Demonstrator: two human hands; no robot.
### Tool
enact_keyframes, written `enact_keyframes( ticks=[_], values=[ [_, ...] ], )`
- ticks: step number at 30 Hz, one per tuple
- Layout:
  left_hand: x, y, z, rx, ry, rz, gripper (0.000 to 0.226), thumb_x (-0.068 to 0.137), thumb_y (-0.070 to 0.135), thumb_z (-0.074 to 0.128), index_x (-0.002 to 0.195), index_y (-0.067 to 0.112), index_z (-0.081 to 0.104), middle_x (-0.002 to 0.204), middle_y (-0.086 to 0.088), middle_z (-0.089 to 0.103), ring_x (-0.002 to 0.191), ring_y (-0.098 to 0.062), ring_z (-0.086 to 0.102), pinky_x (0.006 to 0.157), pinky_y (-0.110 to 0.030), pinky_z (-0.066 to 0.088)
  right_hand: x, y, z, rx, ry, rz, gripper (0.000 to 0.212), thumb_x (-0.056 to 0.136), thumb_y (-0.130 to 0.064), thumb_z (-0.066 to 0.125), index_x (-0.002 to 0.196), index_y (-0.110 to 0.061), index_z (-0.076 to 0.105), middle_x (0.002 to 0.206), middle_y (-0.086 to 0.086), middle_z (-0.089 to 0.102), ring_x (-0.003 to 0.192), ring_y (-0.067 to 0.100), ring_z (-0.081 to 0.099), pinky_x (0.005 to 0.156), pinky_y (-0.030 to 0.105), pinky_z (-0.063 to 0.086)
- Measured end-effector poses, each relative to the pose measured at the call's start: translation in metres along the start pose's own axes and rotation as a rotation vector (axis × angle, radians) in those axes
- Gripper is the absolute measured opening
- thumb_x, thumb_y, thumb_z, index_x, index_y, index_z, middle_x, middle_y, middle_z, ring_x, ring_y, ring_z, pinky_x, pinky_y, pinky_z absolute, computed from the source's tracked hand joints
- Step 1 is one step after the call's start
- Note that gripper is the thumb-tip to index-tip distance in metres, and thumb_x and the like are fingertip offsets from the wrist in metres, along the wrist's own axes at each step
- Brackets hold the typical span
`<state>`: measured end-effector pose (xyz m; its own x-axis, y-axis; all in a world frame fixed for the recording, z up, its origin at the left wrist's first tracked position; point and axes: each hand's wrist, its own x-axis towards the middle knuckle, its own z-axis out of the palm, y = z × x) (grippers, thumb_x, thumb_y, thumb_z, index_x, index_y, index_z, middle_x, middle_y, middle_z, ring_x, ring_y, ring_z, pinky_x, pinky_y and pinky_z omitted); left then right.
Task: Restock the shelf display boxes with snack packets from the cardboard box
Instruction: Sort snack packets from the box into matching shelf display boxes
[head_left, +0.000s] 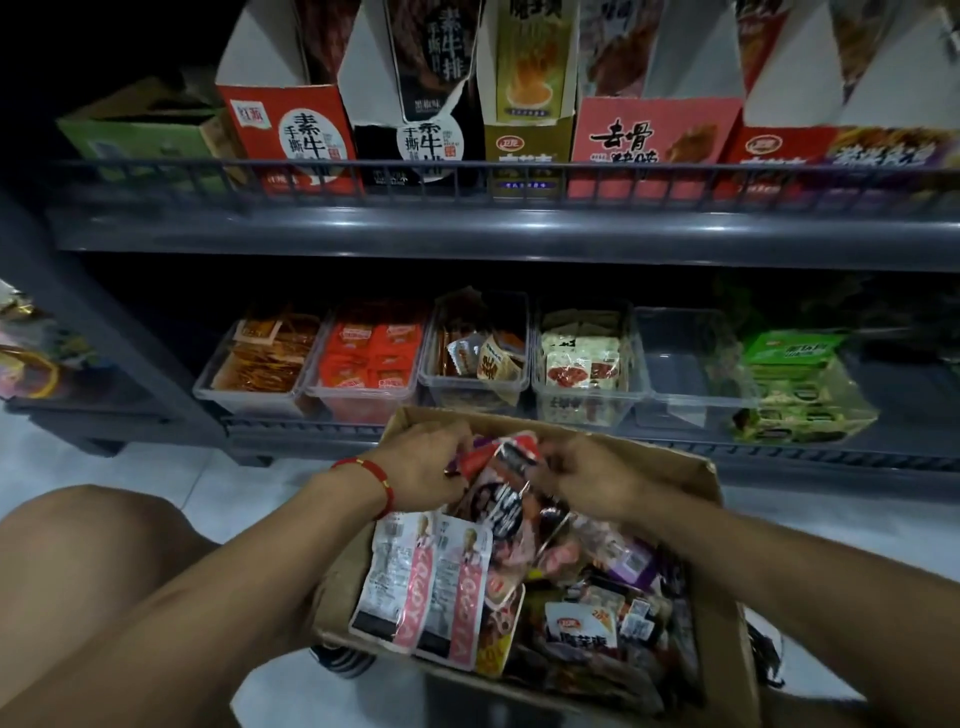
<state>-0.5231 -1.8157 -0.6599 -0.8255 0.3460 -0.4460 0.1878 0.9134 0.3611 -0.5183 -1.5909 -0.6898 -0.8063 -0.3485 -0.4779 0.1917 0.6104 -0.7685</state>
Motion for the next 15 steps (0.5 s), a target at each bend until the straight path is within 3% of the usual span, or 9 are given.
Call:
enact_keyframes(
  ticks=[2,5,7,9,11,13,15],
  values=[
    [-0.004,0.001,-0.006,-0.27,0.07,-0.05,0.041,0.09,0.032,0.072,0.119,0.021,0.044,0.113,0.0,0.057,0.108,-0.022,0.057,0.091,-0.038,0.05,-0.011,-0.007,-0.031,0.201,0.001,-0.005,0.015,0.102,-0.019,0.059,0.109,-0.017,0.071,0.101,0.006,0.077,0.093,0.02,0.075,0.072,0.03,0.061],
    [-0.006,0.009,-0.01,-0.766,0.001,-0.117,0.066,0.077,0.045,0.085,0.128,0.022,0.05,0.122,0.002,0.067,0.114,-0.017,0.065,0.104,-0.039,0.052,-0.026,-0.015,-0.059,0.408,0.013,-0.037,0.015,0.102,-0.009,0.057,0.111,-0.005,0.069,0.103,0.016,0.076,0.094,0.029,0.075,0.081,0.047,0.061],
    [-0.004,0.016,-0.008,-1.009,-0.056,-0.116,0.071,0.074,0.04,0.089,0.134,0.018,0.057,0.127,-0.006,0.071,0.118,-0.022,0.066,0.11,-0.044,0.047,-0.032,-0.02,-0.066,0.468,0.045,-0.057,0.014,0.103,-0.007,0.055,0.107,-0.002,0.068,0.095,0.017,0.075,0.084,0.027,0.074,0.075,0.044,0.06],
    [-0.003,0.027,-0.009,-1.129,-0.078,-0.082,0.049,0.087,0.019,0.078,0.132,0.015,0.061,0.119,-0.01,0.075,0.116,-0.031,0.067,0.107,-0.049,0.047,-0.038,-0.026,-0.068,0.399,0.144,-0.08,0.013,0.102,-0.007,0.058,0.102,-0.005,0.07,0.093,0.012,0.076,0.079,0.017,0.075,0.065,0.031,0.059],
    [-0.003,0.034,-0.011,-1.209,-0.036,-0.067,0.037,0.093,0.006,0.07,0.128,0.01,0.063,0.117,-0.016,0.074,0.116,-0.039,0.067,0.105,-0.052,0.05,-0.04,-0.029,-0.071,0.156,0.304,-0.13,0.011,0.099,-0.013,0.064,0.093,-0.015,0.073,0.087,0.0,0.077,0.076,0.006,0.073,0.064,0.024,0.057],
    [-0.004,0.04,-0.014,-1.297,0.01,-0.071,0.035,0.092,-0.001,0.069,0.126,0.005,0.062,0.119,-0.019,0.073,0.116,-0.041,0.067,0.103,-0.054,0.052,-0.039,-0.029,-0.075,-0.008,0.434,-0.154,0.01,0.095,-0.022,0.071,0.086,-0.02,0.074,0.081,-0.003,0.076,0.076,0.01,0.073,0.069,0.033,0.058],
    [-0.007,0.043,-0.02,-1.347,0.045,-0.071,0.037,0.091,-0.001,0.069,0.126,0.003,0.061,0.119,-0.022,0.072,0.114,-0.042,0.068,0.1,-0.055,0.053,-0.04,-0.031,-0.085,-0.005,0.509,-0.15,0.014,0.094,-0.025,0.073,0.082,-0.019,0.071,0.076,-0.001,0.075,0.071,0.014,0.072,0.068,0.038,0.059]
  ],
)
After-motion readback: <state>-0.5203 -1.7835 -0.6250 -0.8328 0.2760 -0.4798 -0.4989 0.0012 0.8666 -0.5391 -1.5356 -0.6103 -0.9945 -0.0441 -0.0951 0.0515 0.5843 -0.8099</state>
